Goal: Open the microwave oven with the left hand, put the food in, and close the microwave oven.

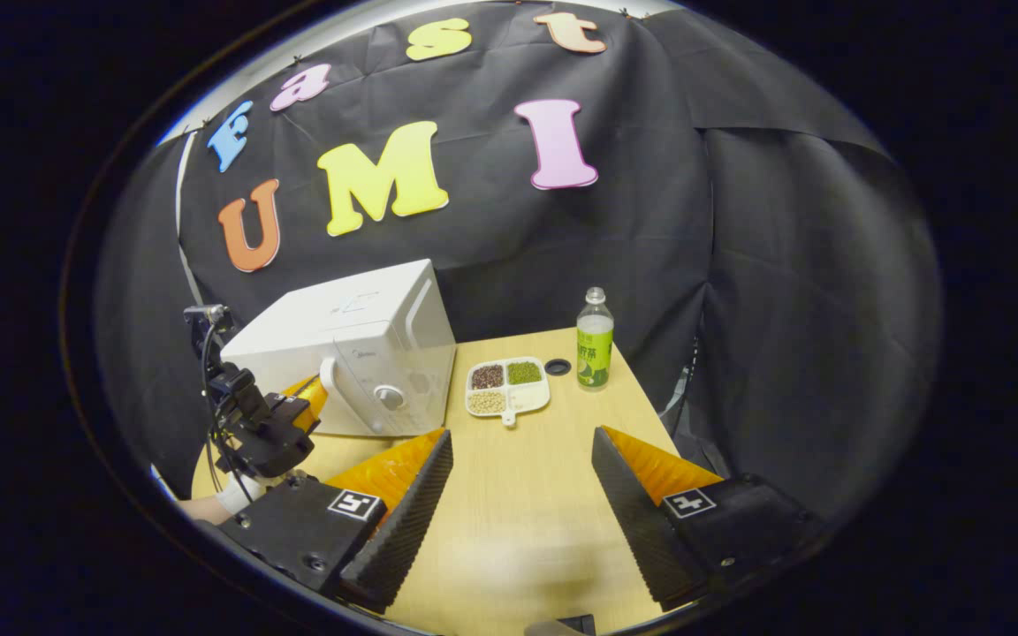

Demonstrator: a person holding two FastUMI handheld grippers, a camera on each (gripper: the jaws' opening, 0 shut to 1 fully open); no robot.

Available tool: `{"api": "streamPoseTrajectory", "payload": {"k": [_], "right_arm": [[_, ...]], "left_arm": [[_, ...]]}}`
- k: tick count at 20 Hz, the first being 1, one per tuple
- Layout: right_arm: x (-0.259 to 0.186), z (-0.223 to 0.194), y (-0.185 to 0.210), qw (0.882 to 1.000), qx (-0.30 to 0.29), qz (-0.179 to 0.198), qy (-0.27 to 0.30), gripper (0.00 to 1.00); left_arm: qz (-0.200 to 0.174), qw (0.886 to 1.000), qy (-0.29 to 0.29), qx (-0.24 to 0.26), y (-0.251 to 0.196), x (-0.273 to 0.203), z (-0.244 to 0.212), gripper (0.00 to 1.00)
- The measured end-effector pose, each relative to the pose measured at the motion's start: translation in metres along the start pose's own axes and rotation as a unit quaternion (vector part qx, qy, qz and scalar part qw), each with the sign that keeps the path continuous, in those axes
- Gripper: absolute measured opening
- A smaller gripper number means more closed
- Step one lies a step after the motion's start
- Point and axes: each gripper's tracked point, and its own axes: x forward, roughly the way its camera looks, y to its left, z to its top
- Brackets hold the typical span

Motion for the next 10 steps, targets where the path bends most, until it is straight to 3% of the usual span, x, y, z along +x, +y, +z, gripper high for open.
{"api": "streamPoseTrajectory", "payload": {"k": [1,2,4,5,6,7,10], "right_arm": [[-0.002,0.002,0.001,1.0,-0.002,0.0,-0.003,0.92],[-0.001,0.003,0.001,1.0,-0.003,0.001,-0.006,1.0],[-0.003,0.004,0.003,1.0,-0.007,0.003,-0.007,1.0],[-0.004,0.004,0.003,1.0,-0.01,0.002,-0.008,0.92],[-0.006,0.007,0.003,1.0,-0.013,0.0,-0.013,0.92],[-0.008,0.009,0.003,1.0,-0.017,0.001,-0.017,1.0],[-0.013,0.013,0.007,0.999,-0.026,0.0,-0.027,1.0]], "left_arm": [[0.003,1.0,-0.001,0.003,0.004,-0.002,0.002,0.01],[0.001,1.0,0.001,-0.001,0.004,-0.004,0.001,0.01],[0.008,1.0,0.004,-0.003,0.009,-0.012,0.0,0.01],[0.014,1.0,0.006,-0.001,0.012,-0.017,0.001,0.01],[0.006,1.0,0.01,-0.002,0.011,-0.021,0.0,0.01],[-0.002,1.0,0.013,-0.006,0.009,-0.03,-0.002,0.06],[0.015,1.0,0.013,0.007,0.019,-0.049,0.0,0.74]]}}
